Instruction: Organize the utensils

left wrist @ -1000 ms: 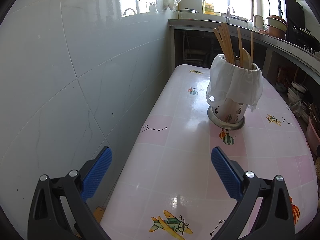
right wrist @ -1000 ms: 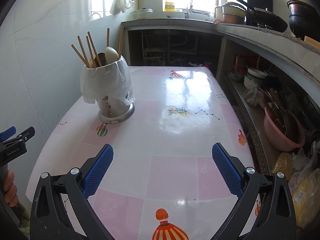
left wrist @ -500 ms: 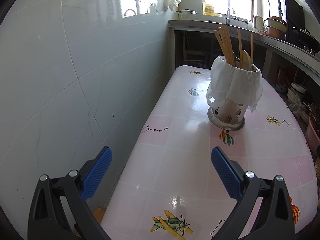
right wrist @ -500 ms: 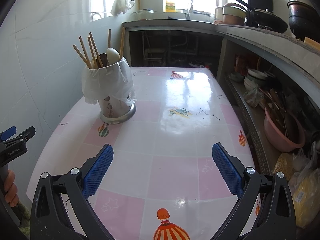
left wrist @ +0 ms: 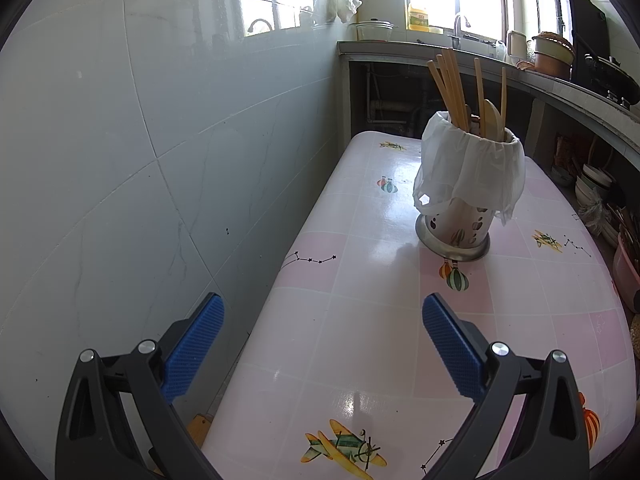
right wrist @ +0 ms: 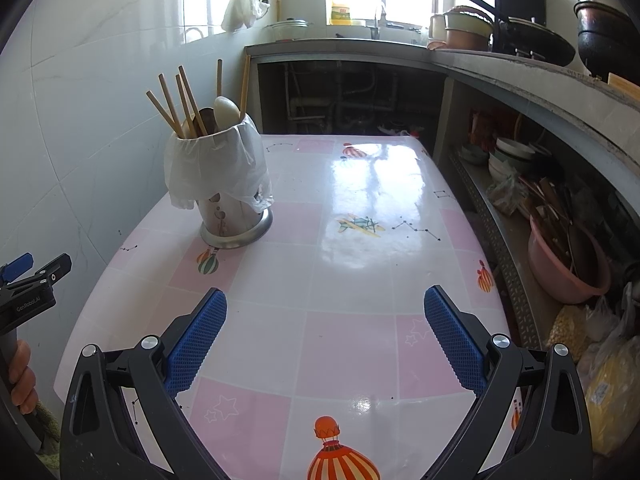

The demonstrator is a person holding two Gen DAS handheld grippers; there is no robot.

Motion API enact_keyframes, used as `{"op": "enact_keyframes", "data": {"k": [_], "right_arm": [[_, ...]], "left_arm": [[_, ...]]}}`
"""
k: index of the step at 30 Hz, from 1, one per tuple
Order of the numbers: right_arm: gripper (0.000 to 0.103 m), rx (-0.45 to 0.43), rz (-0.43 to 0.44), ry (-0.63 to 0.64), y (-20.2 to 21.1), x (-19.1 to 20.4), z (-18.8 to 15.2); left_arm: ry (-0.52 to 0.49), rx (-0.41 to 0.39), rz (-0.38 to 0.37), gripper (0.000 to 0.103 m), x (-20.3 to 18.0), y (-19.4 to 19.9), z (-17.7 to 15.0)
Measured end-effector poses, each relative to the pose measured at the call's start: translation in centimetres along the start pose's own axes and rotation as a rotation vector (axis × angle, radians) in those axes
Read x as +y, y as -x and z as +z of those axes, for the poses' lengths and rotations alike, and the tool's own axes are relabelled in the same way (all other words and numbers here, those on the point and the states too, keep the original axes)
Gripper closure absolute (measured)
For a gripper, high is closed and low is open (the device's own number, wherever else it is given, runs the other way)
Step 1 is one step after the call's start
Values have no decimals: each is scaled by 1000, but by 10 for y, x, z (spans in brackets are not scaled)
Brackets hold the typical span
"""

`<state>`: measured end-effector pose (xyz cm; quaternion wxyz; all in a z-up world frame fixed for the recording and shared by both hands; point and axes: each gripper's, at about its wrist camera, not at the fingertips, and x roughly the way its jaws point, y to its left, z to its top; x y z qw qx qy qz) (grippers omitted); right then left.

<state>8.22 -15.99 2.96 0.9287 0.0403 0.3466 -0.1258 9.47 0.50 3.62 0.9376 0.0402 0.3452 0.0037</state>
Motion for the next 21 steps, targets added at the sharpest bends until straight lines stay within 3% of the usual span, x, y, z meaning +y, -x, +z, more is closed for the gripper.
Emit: {"op": "enact_keyframes", "data": {"k": [21], "right_arm": [[8,2,5,-1,0,0,-1]], "left_arm": [[-5,-1,4,6,-3,1,0]]}}
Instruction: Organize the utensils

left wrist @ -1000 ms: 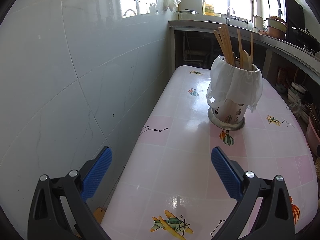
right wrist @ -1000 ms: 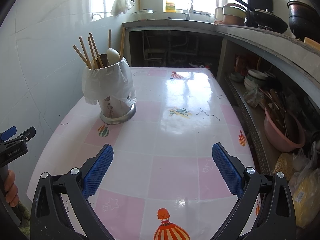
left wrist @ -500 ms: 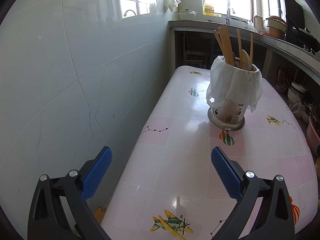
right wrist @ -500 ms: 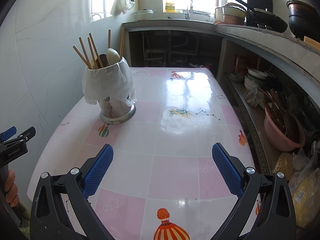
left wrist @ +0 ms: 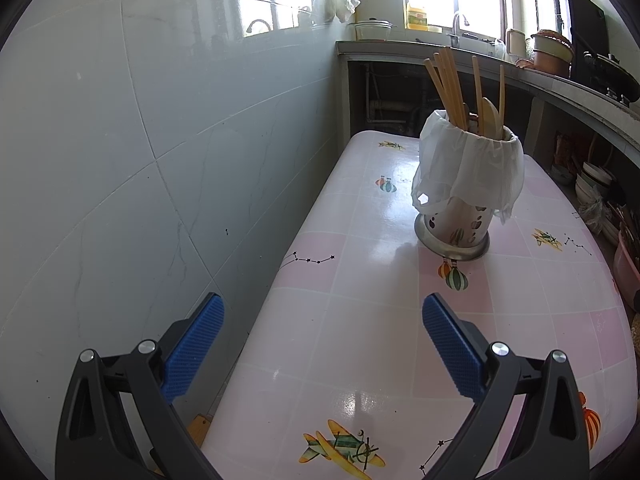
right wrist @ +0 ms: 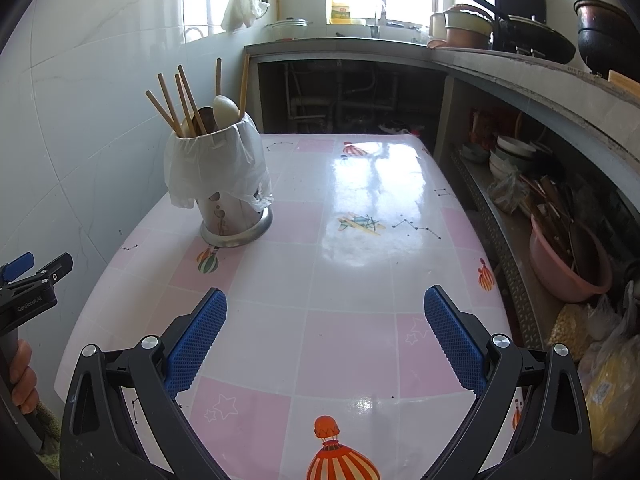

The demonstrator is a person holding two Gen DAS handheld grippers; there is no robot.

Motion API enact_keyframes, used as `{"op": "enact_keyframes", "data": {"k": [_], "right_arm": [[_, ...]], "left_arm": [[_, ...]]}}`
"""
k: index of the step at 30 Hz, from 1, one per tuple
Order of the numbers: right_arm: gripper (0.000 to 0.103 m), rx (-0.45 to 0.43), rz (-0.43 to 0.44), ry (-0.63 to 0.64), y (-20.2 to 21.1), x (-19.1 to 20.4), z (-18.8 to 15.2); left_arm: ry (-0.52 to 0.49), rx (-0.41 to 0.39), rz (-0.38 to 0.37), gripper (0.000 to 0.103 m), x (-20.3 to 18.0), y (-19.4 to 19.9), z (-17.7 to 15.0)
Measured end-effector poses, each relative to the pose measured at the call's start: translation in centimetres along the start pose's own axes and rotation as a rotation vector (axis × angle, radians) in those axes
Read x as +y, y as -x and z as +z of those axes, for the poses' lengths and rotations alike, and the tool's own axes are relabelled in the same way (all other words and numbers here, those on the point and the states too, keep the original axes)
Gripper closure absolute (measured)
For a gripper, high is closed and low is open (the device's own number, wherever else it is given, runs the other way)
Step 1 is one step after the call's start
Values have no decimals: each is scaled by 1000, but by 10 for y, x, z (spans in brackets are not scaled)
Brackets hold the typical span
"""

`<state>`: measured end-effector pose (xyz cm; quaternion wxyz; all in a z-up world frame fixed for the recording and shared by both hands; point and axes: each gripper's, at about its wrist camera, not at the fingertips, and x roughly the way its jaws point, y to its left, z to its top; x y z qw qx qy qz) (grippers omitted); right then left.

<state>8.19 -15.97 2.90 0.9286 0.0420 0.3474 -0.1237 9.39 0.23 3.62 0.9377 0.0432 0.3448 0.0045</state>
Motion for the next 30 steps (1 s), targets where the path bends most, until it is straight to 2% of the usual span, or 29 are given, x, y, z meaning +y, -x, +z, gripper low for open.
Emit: {"op": "enact_keyframes", "data": {"k": [30], "right_arm": [[8,1,5,-4,-1,-1,0]], "left_arm": [[-7,2,-2,6,-4,0,0]]}}
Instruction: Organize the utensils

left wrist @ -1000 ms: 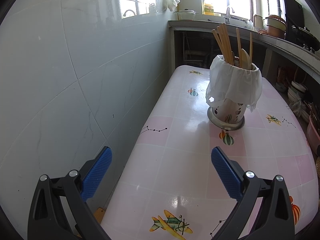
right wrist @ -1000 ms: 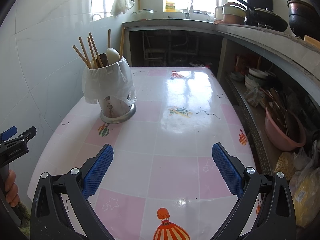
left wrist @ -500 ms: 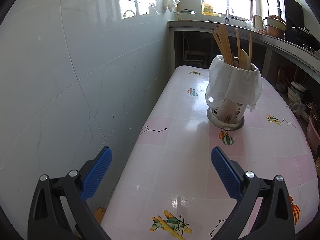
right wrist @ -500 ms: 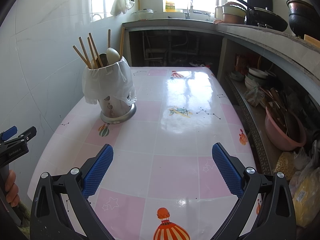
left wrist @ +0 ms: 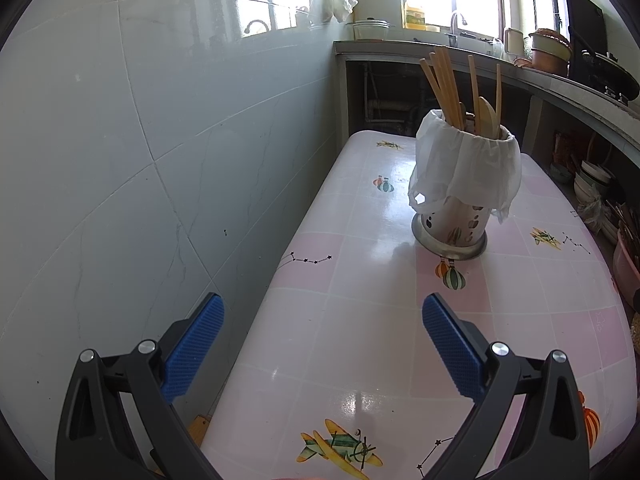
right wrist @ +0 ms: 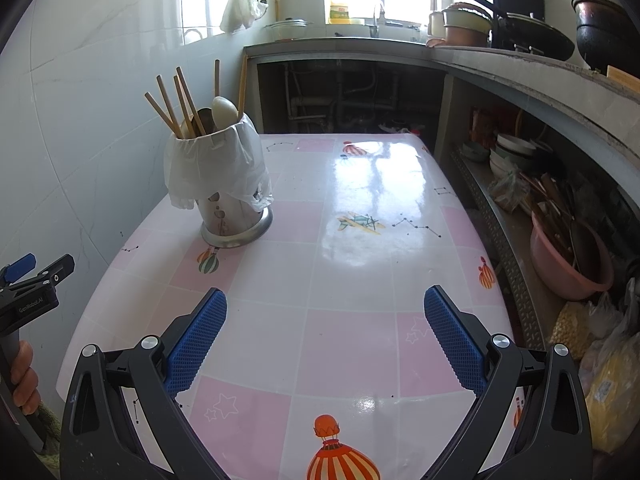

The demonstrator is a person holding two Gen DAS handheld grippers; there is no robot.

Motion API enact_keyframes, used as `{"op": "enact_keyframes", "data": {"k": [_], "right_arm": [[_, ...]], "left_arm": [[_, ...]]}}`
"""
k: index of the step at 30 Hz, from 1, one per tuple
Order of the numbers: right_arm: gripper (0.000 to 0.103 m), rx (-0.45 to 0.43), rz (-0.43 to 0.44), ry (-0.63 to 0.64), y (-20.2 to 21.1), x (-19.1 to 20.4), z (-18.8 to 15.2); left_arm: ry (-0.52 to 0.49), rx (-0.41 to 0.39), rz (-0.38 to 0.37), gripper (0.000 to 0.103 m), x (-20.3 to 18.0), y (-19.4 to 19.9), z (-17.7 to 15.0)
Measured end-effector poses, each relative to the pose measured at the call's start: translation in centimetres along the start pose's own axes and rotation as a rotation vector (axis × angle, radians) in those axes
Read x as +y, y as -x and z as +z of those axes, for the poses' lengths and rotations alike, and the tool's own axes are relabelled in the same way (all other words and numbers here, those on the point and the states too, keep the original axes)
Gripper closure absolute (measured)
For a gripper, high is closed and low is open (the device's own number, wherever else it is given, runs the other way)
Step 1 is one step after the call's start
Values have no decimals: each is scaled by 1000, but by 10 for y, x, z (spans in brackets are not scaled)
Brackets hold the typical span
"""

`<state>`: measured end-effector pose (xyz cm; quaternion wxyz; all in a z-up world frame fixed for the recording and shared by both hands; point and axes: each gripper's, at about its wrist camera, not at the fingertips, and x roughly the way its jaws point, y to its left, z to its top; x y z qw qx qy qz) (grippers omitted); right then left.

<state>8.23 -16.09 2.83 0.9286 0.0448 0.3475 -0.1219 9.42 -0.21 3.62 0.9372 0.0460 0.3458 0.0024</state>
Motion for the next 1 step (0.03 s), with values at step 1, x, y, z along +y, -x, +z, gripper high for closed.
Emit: {"op": "enact_keyframes", "data": {"k": [1], "right_arm": [[8,0,1,0,0,0,0]], "left_arm": [[0,1,0,6,0,0,0]]}}
